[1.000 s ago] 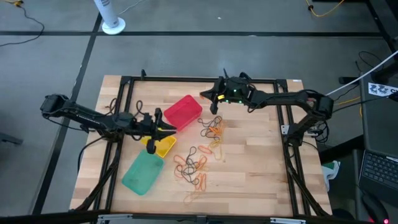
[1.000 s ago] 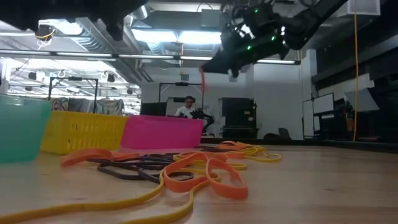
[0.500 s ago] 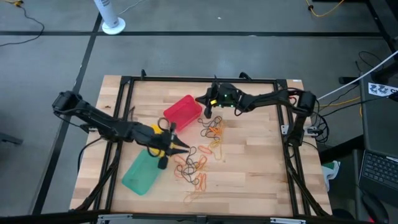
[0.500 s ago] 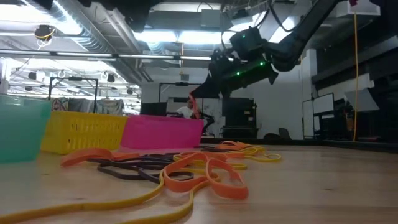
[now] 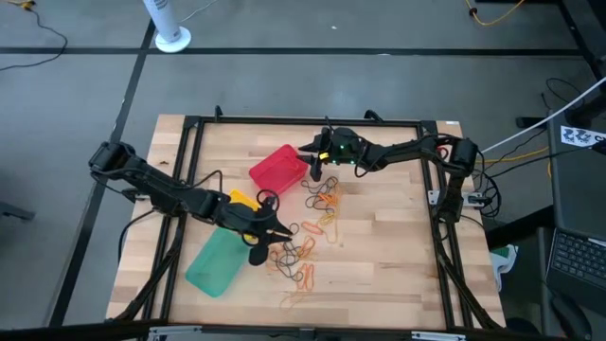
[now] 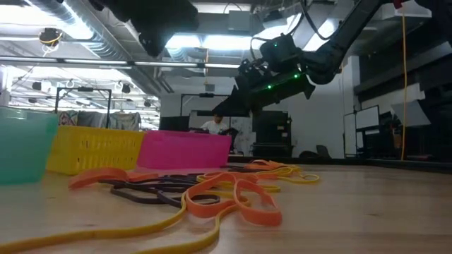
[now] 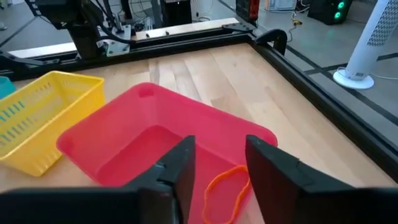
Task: Sort rubber bands into baskets
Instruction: Put the black rubber band into the yellow bin
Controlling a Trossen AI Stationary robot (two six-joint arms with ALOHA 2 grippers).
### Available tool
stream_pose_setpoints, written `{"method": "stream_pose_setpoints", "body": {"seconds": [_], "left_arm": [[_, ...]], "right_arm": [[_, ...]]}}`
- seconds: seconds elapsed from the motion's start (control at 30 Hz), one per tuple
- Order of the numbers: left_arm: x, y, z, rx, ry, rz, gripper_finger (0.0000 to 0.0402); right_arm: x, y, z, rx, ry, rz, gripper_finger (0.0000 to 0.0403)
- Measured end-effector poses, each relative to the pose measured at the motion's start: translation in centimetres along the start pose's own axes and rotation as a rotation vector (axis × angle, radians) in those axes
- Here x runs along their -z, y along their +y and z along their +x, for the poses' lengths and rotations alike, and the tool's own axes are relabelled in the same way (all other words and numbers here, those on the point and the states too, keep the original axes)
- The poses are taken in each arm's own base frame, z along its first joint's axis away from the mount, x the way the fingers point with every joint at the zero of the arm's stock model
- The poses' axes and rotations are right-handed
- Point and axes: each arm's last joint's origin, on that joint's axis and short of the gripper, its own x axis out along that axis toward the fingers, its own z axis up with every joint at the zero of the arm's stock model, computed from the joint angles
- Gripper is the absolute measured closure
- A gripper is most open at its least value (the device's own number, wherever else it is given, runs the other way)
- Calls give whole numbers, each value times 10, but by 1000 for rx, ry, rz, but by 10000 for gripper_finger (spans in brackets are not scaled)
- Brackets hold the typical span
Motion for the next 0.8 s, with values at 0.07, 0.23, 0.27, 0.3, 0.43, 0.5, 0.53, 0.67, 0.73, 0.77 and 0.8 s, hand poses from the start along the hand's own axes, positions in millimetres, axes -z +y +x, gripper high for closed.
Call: {"method": "stream_pose_setpoints", "body": {"seconds": [0.07,0.23,0.27,0.3,0.43,0.5,0.53,0.67,0.73,0.77,0.8], "left_arm": [[2,2,1,-10,17,-50,329],[10,7,11,-45,64,-134,329],[13,8,14,-53,77,-143,329],[15,10,17,-60,89,-148,329],[23,18,29,-98,129,-155,328],[24,22,34,-114,139,-160,321],[24,24,36,-123,142,-162,314],[20,34,41,-148,133,-133,291],[22,37,43,-160,147,-113,281],[22,38,44,-162,148,-108,276],[23,39,45,-165,156,-105,270]], "right_arm": [[-1,0,-1,0,3,1,250],[-15,2,-11,0,-12,-34,247],[-19,3,-14,0,-22,-48,247],[-24,3,-17,0,-29,-64,247],[-41,6,-32,2,-49,-96,247],[-49,7,-40,2,-55,-98,246],[-53,8,-45,2,-59,-99,246],[-71,12,-66,3,-71,-101,246],[-77,14,-78,2,-56,-99,246],[-80,15,-84,2,-54,-99,246],[-84,16,-91,2,-44,-97,246]]}}
